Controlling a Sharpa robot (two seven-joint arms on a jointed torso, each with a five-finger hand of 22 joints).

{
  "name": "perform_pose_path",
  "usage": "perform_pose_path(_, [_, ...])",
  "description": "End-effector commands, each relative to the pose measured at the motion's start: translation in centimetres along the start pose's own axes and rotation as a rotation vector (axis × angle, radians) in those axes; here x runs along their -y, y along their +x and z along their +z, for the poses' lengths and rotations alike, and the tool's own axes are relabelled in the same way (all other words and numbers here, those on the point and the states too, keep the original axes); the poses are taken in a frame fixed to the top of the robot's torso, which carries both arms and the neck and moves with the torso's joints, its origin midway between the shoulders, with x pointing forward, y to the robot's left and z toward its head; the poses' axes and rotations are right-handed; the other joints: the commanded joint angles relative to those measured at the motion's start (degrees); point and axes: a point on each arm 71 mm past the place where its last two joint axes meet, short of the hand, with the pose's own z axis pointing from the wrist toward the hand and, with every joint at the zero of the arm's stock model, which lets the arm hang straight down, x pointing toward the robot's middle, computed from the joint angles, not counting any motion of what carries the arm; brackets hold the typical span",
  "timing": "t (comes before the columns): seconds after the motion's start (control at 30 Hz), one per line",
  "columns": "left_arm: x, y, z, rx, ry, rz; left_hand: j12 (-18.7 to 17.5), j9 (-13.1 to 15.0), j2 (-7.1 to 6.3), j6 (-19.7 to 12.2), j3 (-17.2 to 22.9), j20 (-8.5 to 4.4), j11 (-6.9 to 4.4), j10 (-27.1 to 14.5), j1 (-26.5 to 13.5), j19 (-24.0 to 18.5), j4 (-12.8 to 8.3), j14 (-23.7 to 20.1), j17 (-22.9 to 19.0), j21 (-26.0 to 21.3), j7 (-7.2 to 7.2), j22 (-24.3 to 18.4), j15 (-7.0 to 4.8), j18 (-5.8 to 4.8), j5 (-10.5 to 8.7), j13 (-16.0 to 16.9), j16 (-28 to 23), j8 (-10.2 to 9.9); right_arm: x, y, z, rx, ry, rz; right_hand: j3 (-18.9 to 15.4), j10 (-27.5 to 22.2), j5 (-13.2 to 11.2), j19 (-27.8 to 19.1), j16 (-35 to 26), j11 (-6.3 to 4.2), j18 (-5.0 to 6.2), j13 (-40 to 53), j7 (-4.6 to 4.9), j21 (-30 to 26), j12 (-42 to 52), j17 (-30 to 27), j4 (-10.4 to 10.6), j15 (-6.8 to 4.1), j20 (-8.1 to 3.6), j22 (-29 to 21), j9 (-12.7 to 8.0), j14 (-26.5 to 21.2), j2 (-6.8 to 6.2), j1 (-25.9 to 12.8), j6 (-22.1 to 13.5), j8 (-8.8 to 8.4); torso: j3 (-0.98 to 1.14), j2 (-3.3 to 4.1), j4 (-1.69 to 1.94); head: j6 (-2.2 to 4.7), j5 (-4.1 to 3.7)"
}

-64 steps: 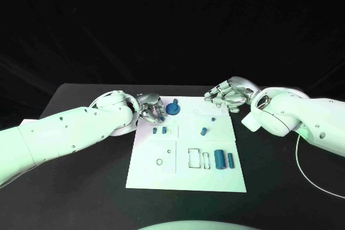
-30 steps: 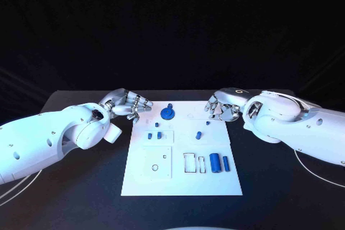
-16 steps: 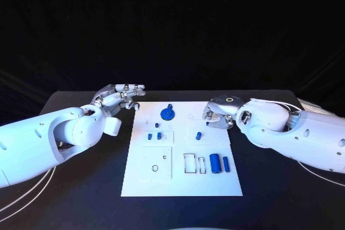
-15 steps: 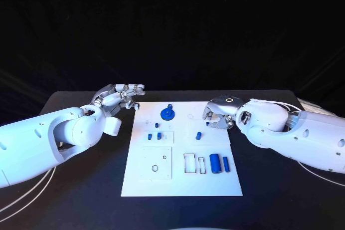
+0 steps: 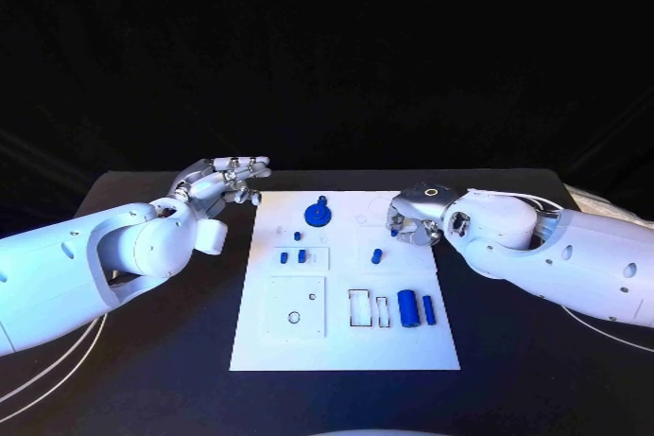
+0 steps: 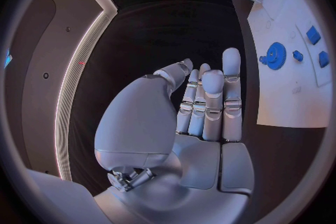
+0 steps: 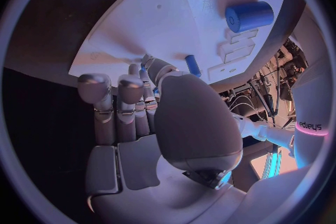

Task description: Assemble the parts on the task board

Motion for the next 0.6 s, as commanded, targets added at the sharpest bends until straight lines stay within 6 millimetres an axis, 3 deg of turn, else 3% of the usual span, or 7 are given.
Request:
perform_pose_path(0.03, [0.05,0.12,-0.03,-0.003,0.005,-0.014,0.19,-0.05,0.13,-0.18,-0.34,-0.02,0.00,-0.19,-0.23,-0.22,-0.05,-0.16,0.05,-0.38,-0.05,-0.05,0.09,0.71,0.21,0.05,0.09,0.20,-0.19,0.34,0.12,-0.022,-0.011,-0.020,0.72,0.75,-0.49,0.05,-0.26,0.07,0.60,-0.35,-0.03,-0.26,-0.10,-0.13,-0.20,-0.35,-0.54,-0.06,0.09,0.70,0.52,-0.36,0.76,0.00,-0.06,-0.04,-0.02,-0.14,0.02])
perform_pose_path(0.6, [-0.05,0.13,-0.03,-0.015,-0.008,-0.006,0.49,-0.07,0.14,-0.36,-0.63,-0.02,0.09,-0.53,0.05,-0.13,-0.33,-0.74,-1.51,-0.76,0.06,-0.36,0.16,0.68,0.45,0.10,-0.80,0.20,-0.68,0.87,0.52,-0.044,-0.027,-0.004,2.63,3.52,-1.39,0.57,0.09,-0.38,0.44,-1.44,-0.38,-0.08,0.34,0.11,-1.18,-0.30,-0.60,0.42,0.54,0.94,1.69,-1.07,3.05,0.60,-0.09,-0.08,-0.01,-0.53,0.14])
